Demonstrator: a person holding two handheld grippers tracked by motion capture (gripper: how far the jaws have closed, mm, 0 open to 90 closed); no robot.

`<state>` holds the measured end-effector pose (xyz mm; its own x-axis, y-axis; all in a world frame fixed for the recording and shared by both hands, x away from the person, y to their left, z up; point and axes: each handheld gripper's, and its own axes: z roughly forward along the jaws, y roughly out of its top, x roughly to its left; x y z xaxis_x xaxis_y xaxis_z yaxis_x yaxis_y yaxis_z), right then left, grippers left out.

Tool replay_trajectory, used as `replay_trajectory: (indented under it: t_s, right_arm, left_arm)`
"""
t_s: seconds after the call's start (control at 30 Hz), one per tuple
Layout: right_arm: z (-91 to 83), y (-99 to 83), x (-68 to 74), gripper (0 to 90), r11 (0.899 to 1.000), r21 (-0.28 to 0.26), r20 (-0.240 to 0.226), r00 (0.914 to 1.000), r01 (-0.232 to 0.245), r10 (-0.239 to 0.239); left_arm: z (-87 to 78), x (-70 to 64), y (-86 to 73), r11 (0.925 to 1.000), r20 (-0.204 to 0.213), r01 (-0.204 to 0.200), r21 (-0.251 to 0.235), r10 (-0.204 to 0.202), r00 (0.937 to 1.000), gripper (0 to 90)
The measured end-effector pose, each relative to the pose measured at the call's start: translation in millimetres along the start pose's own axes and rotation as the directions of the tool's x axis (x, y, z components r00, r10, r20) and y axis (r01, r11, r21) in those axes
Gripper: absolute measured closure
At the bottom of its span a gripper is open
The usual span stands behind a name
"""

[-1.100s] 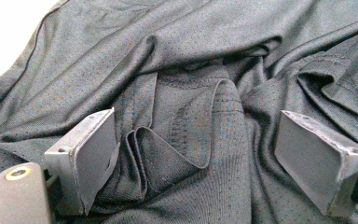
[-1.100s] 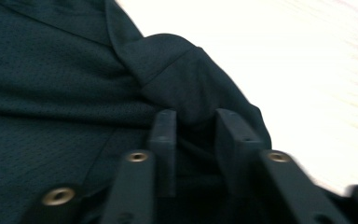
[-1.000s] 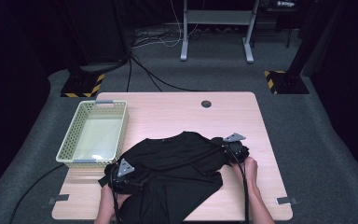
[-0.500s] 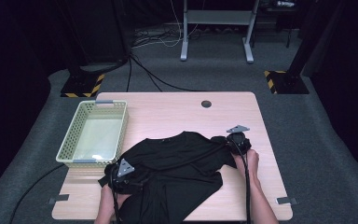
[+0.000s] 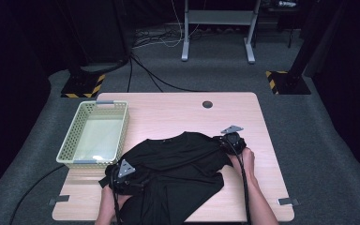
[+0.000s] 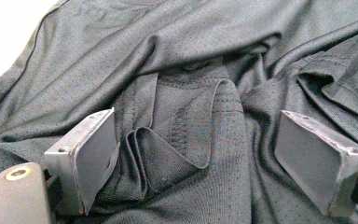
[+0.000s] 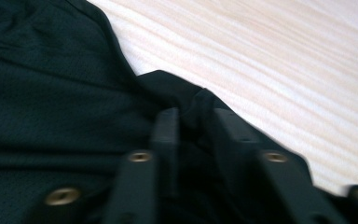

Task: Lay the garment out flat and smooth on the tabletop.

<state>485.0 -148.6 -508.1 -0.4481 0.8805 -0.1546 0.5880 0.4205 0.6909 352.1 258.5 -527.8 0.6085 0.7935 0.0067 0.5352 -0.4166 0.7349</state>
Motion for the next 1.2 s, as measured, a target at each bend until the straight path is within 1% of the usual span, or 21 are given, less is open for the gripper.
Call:
replay_trajectory:
  t_s: [0.03, 0.2, 0.23, 0.3, 0.33, 0.37, 0.4, 0.47, 0.53, 0.57, 0.67, 0.8, 0.83, 0.9, 0.93, 0.97, 1.0, 1.07, 1.1, 1.13, 1.2]
  right_arm:
    - [2.2, 1.7, 0.4, 79.6, 1.000, 0.009, 0.001, 1.0000, -0.007, 0.007]
    - [7.7, 15.9, -4.8, 83.5, 0.999, -0.014, 0.023, 0.9991, -0.034, 0.034]
    - [8.7, 18.8, -6.4, 82.9, 0.999, -0.013, 0.030, 0.9989, -0.035, 0.036]
    - [12.2, 21.7, -9.0, 80.6, 1.000, -0.019, 0.079, 0.9965, -0.023, 0.025]
    - [15.5, 22.9, -12.1, 77.2, 1.000, 0.000, 0.085, 0.9959, -0.031, 0.031]
    - [18.4, 23.0, -15.6, 74.5, 0.999, 0.006, 0.098, 0.9940, -0.050, 0.049]
    - [20.2, 22.4, -20.0, 73.9, 0.998, 0.008, 0.104, 0.9924, -0.067, 0.066]
    - [19.5, 20.2, -27.4, 67.4, 0.992, 0.000, 0.086, 0.9886, -0.124, 0.123]
    - [12.9, 17.3, -30.7, 63.1, 0.988, -0.017, 0.062, 0.9856, -0.156, 0.157]
    - [8.4, 15.8, -31.2, 61.2, 0.987, -0.031, 0.059, 0.9853, -0.159, 0.160]
    - [-7.5, 11.6, -26.1, 56.3, 0.988, -0.057, 0.049, 0.9876, -0.147, 0.149]
    - [-22.8, 6.6, -16.1, 54.0, 0.989, -0.076, 0.022, 0.9909, -0.131, 0.133]
    - [-26.2, 4.3, -13.6, 52.9, 0.989, -0.063, 0.018, 0.9911, -0.131, 0.132]
    - [-27.7, 1.8, -13.2, 53.0, 0.991, -0.058, 0.025, 0.9917, -0.124, 0.126]
    - [-28.2, -2.7, -15.6, 52.9, 0.990, -0.053, 0.039, 0.9907, -0.128, 0.130]
    - [-26.2, -6.6, -20.0, 52.3, 0.989, -0.037, 0.046, 0.9882, -0.144, 0.146]
    - [-22.2, -10.6, -26.2, 51.7, 0.987, -0.017, 0.046, 0.9857, -0.161, 0.162]
    - [-15.5, -15.0, -34.5, 50.2, 0.983, 0.013, 0.065, 0.9812, -0.183, 0.182]
    - [-12.0, -16.9, -39.6, 49.4, 0.980, 0.022, 0.078, 0.9780, -0.196, 0.193]
    - [-8.5, -18.9, -46.4, 48.4, 0.976, 0.025, 0.088, 0.9726, -0.218, 0.215]
    - [-4.8, -20.4, -55.2, 46.0, 0.968, 0.026, 0.102, 0.9639, -0.250, 0.246]
  left_arm:
    - [0.0, 0.0, 0.0, 1.0000, 0.000, 0.000, 0.000, 0.000, 1.0000, 13.5]
    - [0.0, 0.0, 0.0, 1.0000, 0.000, 0.000, 0.000, 0.000, 1.0000, 13.5]
    - [0.0, 0.0, 0.0, 1.0000, 0.000, 0.000, 0.000, 0.000, 1.0000, 13.5]
    - [0.0, -0.1, -0.1, 1.0000, 0.000, 0.001, -0.001, -0.001, 1.0000, 13.5]
    - [0.0, 0.0, 0.0, 1.0000, 0.000, 0.000, 0.000, 0.000, 1.0000, 13.6]
    - [0.0, 0.0, 0.0, 1.0000, 0.000, 0.000, 0.000, 0.000, 1.0000, 13.5]
    - [0.0, 0.0, -0.1, 1.0000, 0.000, 0.001, -0.001, -0.001, 1.0000, 13.6]
    - [0.0, -0.1, -0.1, 1.0000, 0.000, 0.000, -0.001, 0.000, 1.0000, 13.6]
    - [0.0, 0.0, 0.0, 1.0000, 0.000, 0.000, 0.000, 0.000, 1.0000, 13.6]
    - [0.0, 0.0, 0.0, 1.0000, 0.000, 0.000, 0.000, 0.000, 1.0000, 13.5]
    - [0.0, 0.0, 0.0, 1.0000, 0.000, 0.000, 0.000, 0.000, 1.0000, 13.5]
    - [0.0, -0.1, -0.1, 1.0000, 0.000, 0.000, -0.001, 0.000, 1.0000, 13.5]
    - [0.0, -0.1, -0.1, 1.0000, 0.000, 0.001, -0.001, -0.001, 1.0000, 13.5]
    - [0.0, -0.1, -0.1, 1.0000, -0.001, 0.000, 0.000, 0.000, 1.0000, 13.6]
    - [0.0, -0.1, -0.1, 1.0000, -0.001, 0.001, 0.000, -0.001, 1.0000, 13.6]
    - [0.0, -0.1, -0.1, 1.0000, 0.000, 0.001, -0.001, -0.001, 1.0000, 13.6]
    - [0.0, -0.1, -0.1, 1.0000, 0.000, 0.000, -0.001, 0.000, 1.0000, 13.5]
    - [0.0, -0.1, -0.1, 1.0000, 0.000, 0.001, -0.001, -0.001, 1.0000, 13.6]
    - [-0.1, -0.1, 0.0, 1.0000, 0.000, 0.000, 0.000, 0.000, 1.0000, 13.6]
    - [0.0, -0.1, -0.1, 1.0000, 0.000, 0.000, -0.001, 0.000, 1.0000, 13.5]
    - [-0.3, 0.2, -0.2, 1.0000, 0.001, -0.003, 0.000, 0.003, 1.0000, 13.6]
